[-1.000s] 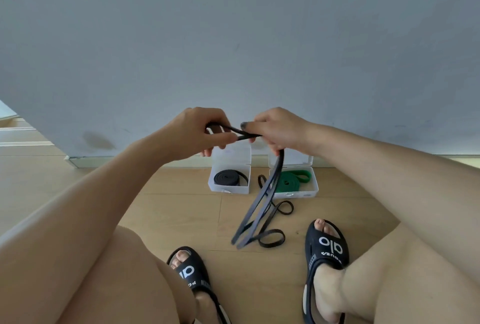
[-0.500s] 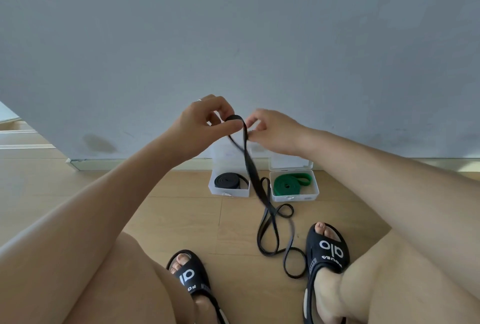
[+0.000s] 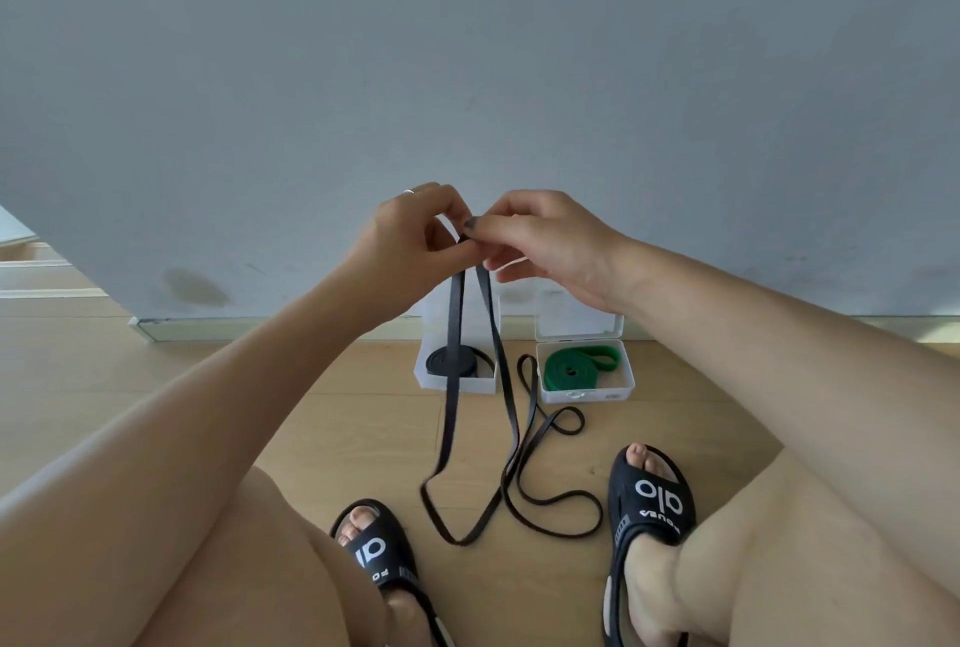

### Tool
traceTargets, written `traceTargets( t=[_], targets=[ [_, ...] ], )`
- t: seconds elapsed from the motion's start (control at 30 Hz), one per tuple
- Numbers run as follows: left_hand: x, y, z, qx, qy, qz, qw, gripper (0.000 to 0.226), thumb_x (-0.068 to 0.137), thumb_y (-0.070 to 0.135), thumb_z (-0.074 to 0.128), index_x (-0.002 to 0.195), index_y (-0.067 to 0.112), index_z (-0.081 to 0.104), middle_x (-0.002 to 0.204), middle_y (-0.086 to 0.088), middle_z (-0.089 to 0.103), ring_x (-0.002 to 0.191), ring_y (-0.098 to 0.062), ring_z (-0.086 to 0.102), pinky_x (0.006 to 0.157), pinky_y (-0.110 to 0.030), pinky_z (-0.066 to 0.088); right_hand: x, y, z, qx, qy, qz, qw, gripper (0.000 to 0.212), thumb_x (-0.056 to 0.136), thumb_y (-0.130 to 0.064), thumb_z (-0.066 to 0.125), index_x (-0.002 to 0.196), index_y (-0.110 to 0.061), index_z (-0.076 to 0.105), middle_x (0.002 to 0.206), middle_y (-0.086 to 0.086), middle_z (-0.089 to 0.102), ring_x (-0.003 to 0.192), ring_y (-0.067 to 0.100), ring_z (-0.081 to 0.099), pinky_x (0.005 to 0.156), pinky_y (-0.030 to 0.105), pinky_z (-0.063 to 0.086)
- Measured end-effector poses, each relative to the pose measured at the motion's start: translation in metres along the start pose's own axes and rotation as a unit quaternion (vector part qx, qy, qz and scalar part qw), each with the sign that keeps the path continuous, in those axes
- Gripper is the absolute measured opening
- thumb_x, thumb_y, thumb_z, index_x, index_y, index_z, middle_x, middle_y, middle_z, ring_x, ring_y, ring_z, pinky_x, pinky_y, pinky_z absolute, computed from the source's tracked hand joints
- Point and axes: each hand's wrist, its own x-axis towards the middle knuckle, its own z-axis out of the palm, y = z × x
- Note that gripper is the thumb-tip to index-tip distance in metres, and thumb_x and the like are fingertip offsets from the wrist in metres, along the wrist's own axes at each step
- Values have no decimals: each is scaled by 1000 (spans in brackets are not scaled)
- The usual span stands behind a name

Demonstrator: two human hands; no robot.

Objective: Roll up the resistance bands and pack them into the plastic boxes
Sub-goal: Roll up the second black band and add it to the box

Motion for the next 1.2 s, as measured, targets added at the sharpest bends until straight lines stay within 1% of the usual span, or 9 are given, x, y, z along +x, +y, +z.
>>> traceTargets(
  t=[0.13, 0.23, 0.47, 0.63, 0.73, 0.83, 0.97, 1.07, 1.2],
  targets=[
    [3, -3, 4, 65, 18, 54, 996, 19, 86, 18, 78, 81, 17, 60, 80, 7, 56, 59, -5, 53, 57, -13, 36, 0, 1, -2, -29, 42, -5, 999, 30, 89, -33, 79, 98, -5, 71, 91, 12, 74, 84, 18, 72, 84, 33, 63],
    [6, -5, 7, 80, 33, 87, 992, 16, 84, 14, 79, 85, 10, 63, 80, 3, 60, 68, -8, 60, 63, -20, 45, -1, 0, 0, -5, 47, 1, 999, 26, 88, -27, 79, 97, -4, 71, 87, 10, 77, 89, 23, 77, 83, 33, 63],
    [6, -2, 8, 48, 29, 59, 997, 29, 82, 19, 83, 93, 13, 57, 81, -1, 69, 73, -12, 63, 73, -28, 54, 0, -3, -6, 0, 59, -17, 998, 18, 91, -20, 76, 97, -3, 74, 85, 12, 78, 87, 25, 77, 83, 36, 64],
    [6, -3, 5, 21, 12, 61, 998, 17, 85, 16, 81, 97, 11, 70, 85, 2, 75, 81, -13, 71, 83, -34, 58, -3, -5, -8, 10, 78, -37, 996, 20, 91, -16, 78, 100, -5, 64, 85, 18, 78, 76, 26, 78, 74, 33, 63],
    [7, -1, 2, -13, 3, 38, 999, 14, 84, 13, 83, 92, 13, 71, 83, 2, 77, 82, -12, 74, 86, -30, 59, -3, -7, -8, 1, 83, -48, 995, 17, 91, -15, 77, 95, -5, 63, 84, 19, 77, 73, 26, 77, 73, 34, 62],
    [5, 0, -2, -27, -19, -1, 999, 15, 86, 8, 79, 89, 21, 71, 84, 9, 77, 84, -8, 76, 81, -24, 59, -4, -7, -10, -7, 88, -50, 995, 16, 93, -18, 75, 93, -7, 63, 82, 16, 77, 75, 28, 77, 73, 35, 63],
    [3, 1, 0, 6, -15, 9, 1000, 17, 87, 7, 76, 87, 23, 69, 84, 11, 76, 80, -6, 75, 65, -14, 51, -6, -7, -10, -16, 72, -36, 997, 19, 93, -23, 75, 96, -8, 63, 89, 14, 76, 87, 30, 76, 78, 37, 64],
    [3, 0, 2, 27, -3, 16, 999, 11, 88, 9, 76, 89, 18, 69, 84, 8, 76, 79, -3, 74, 65, -11, 49, -5, -6, -9, -22, 87, -15, 996, 29, 88, -25, 81, 101, -4, 65, 88, 8, 71, 89, 26, 75, 80, 38, 65],
    [4, 1, 4, 38, 16, 26, 999, 14, 85, 14, 80, 85, 22, 69, 84, 9, 76, 78, 1, 74, 68, -12, 52, -1, -7, -10, 25, 106, -7, 994, 16, 84, -11, 82, 89, -7, 67, 82, 9, 74, 77, 21, 75, 79, 36, 64]
  ],
)
